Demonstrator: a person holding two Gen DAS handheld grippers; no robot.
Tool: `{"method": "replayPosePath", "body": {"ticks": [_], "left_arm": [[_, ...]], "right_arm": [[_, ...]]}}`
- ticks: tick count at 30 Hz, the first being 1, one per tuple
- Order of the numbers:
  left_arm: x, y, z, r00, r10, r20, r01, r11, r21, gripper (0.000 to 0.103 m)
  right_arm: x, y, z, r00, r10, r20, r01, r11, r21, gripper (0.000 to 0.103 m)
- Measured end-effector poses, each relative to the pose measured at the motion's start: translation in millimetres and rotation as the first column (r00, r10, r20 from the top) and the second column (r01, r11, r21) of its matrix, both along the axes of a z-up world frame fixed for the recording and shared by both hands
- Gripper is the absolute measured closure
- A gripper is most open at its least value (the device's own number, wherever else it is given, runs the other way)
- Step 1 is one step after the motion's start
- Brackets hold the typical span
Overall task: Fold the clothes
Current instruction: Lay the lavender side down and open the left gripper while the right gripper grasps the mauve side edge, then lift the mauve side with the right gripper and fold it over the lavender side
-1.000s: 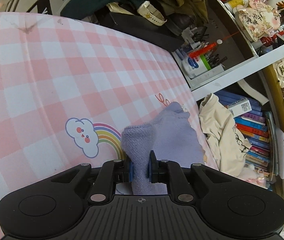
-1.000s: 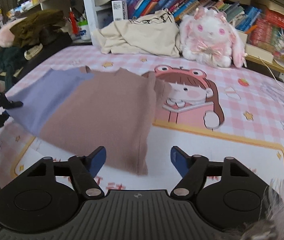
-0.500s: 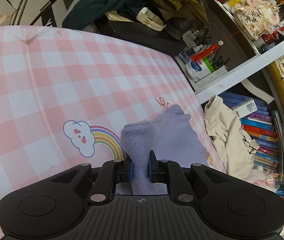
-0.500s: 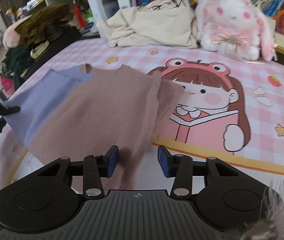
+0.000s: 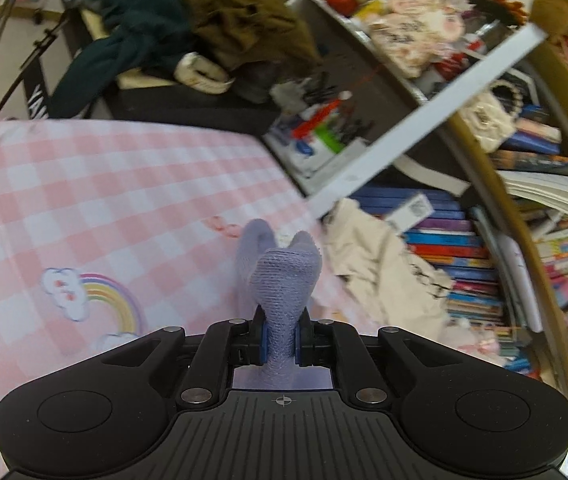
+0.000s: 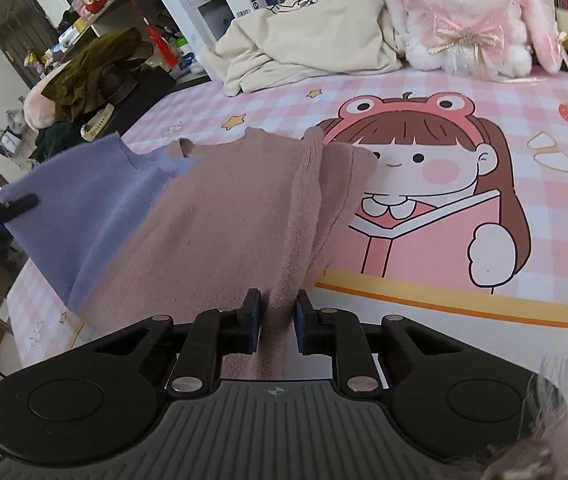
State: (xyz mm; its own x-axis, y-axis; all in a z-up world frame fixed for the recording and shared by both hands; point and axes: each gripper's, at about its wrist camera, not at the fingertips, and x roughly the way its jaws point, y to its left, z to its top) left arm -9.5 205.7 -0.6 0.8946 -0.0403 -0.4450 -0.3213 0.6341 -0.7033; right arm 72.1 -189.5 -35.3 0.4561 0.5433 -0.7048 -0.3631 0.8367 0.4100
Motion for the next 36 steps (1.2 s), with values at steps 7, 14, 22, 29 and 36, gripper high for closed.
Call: {"method": "replayPosePath", "body": {"ticks": [7,14,22,29,36], "left_arm": [[6.0,-48.8,43.8,0.991,-0.101,0.082,0.095,0.993,0.072,0.093],[14.6,-132.9,69.6,0.953,-0.296,0.065,0.277,0.938,0.21,0.093],[23.2,-236.3,21.4,0.8,-0.544,-0.253,0.6,0.708,0.372,0.079],[19.4,-244.3,4.1,0.754,-0.577,-0.312,0.656,0.661,0.364,0.058],[5.9,-266.0,-2.3,0.694,-0.645,-0.321,0.717,0.577,0.39,0.025]], "right_arm": [[6.3,-8.7,-5.1,0.999,0.013,-0.029,-0.011,0.999,0.052,0.086],[10.3,-15.2,-8.4,0.998,0.029,-0.046,-0.025,0.996,0.089,0.086],[15.8,-25.6,-12.7,0.995,0.045,-0.086,-0.032,0.989,0.147,0.086],[20.3,-44.2,-17.6,0.986,0.008,-0.165,0.032,0.97,0.242,0.086],[14.9,-75.3,2.0,0.972,-0.123,-0.202,0.184,0.929,0.321,0.081]]}}
